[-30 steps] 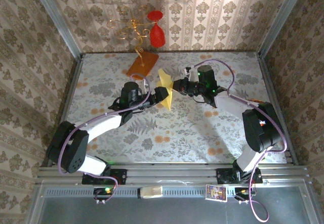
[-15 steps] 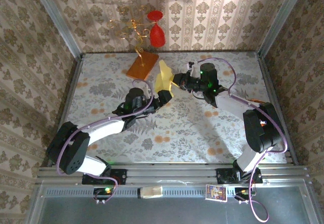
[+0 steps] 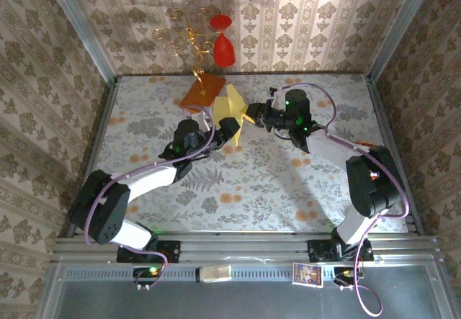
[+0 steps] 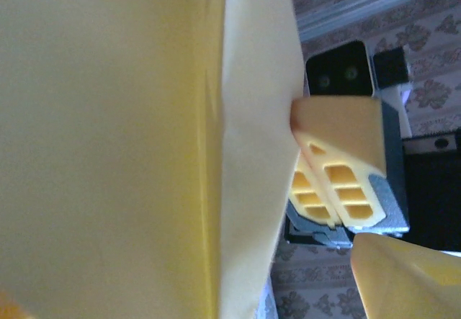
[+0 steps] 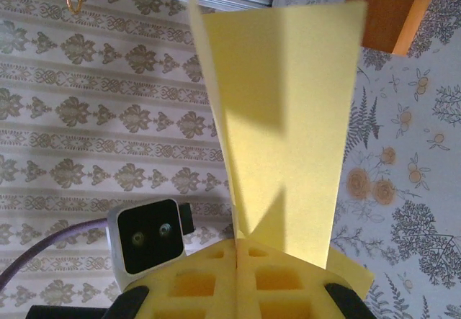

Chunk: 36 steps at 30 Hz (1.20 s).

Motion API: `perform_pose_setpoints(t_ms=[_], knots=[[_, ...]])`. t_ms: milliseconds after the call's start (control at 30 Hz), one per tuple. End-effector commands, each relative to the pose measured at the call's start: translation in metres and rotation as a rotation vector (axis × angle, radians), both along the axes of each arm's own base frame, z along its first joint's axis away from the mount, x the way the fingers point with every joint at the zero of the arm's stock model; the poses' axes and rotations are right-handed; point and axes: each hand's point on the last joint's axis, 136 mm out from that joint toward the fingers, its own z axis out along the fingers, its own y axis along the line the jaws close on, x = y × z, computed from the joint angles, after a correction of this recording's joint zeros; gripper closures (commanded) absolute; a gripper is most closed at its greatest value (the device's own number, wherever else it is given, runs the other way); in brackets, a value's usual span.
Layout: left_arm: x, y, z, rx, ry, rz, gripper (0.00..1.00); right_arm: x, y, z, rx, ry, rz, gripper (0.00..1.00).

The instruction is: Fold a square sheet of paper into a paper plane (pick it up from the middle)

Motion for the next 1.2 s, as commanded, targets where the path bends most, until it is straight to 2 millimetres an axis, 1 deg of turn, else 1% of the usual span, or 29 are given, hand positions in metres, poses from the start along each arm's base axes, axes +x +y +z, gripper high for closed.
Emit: perform_pose_setpoints(t_ms=[0,100,233,500,633,700,833,867,933,1000,1067,1167], knots=[[0.004,0.0,0.028,-0.039,-0.095,0.007,0.24,-0.003,-0.002,0.012,0.033,-0.022,0.012,0.92],[0.004,-0.001,0.033,-0.045,-0.113,-0.001,0.34,-0.003,-0.003,0.015,0.042,-0.024,0.012,0.92],[0.004,-0.001,0.032,-0.044,-0.115,0.0,0.43,-0.003,-0.004,0.017,0.047,-0.028,0.011,0.92],[0.004,-0.001,0.034,-0.046,-0.125,-0.003,0.56,-0.003,-0.005,0.015,0.051,-0.015,0.015,0.92],[0.004,-0.004,0.036,-0.047,-0.122,-0.017,0.63,-0.004,-0.004,0.014,0.04,-0.01,0.021,0.91],[0.004,-0.005,0.038,-0.046,-0.125,-0.022,0.65,-0.004,-0.005,0.012,0.03,-0.004,0.018,0.9],[0.004,-0.005,0.037,-0.039,-0.121,-0.024,0.72,-0.004,-0.006,0.01,0.025,0.002,0.019,0.89],[0.004,-0.005,0.035,-0.036,-0.117,-0.023,0.75,-0.004,-0.006,0.009,0.024,0.004,0.018,0.88],[0.005,-0.004,0.033,-0.03,-0.109,-0.021,0.77,-0.003,-0.009,0.007,0.021,0.011,0.012,0.84],[0.006,-0.002,0.03,-0.02,-0.1,-0.012,0.8,-0.001,-0.014,0.006,0.016,0.018,-0.001,0.73],[0.007,0.0,0.025,0.001,-0.087,-0.002,0.82,-0.001,-0.019,0.004,0.003,0.021,-0.016,0.64],[0.009,0.004,0.016,0.046,-0.069,0.01,0.85,-0.001,-0.029,-0.002,-0.048,0.028,-0.049,0.55]])
